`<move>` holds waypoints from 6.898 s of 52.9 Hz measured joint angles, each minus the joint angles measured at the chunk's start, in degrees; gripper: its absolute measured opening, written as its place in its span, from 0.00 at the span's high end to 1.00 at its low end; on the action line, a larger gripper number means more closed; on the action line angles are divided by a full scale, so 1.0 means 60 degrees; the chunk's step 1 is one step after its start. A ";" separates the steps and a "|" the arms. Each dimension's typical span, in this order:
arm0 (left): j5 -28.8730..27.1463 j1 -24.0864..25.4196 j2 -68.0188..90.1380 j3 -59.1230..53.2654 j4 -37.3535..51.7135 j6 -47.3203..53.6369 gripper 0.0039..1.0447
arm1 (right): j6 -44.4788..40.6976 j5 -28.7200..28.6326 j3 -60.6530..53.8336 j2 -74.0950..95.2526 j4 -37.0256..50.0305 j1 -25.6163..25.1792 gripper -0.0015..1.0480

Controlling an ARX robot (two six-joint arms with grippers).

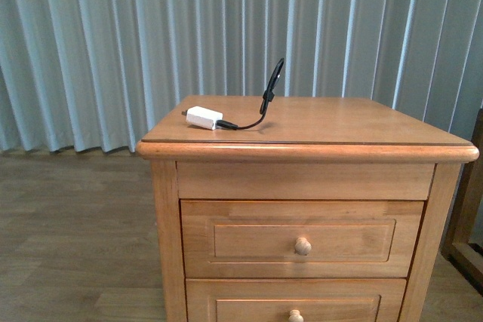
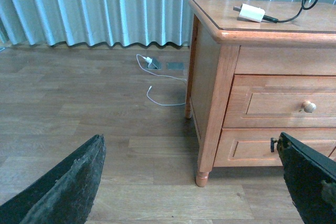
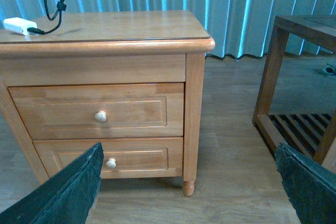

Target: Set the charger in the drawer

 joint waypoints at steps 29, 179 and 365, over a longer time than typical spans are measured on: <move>0.0000 0.0000 0.0000 0.0000 0.0000 0.0000 0.05 | 0.0000 0.0000 0.0000 0.0000 0.0000 0.0000 0.08; 0.0000 0.0000 0.0000 0.0000 0.0000 0.0000 0.05 | 0.1282 0.2073 1.2134 2.2494 0.6251 0.3617 0.30; 0.0000 0.0000 0.0000 0.0000 0.0000 0.0000 0.05 | 0.0066 -0.1745 0.2357 0.2885 0.0590 -0.1854 0.49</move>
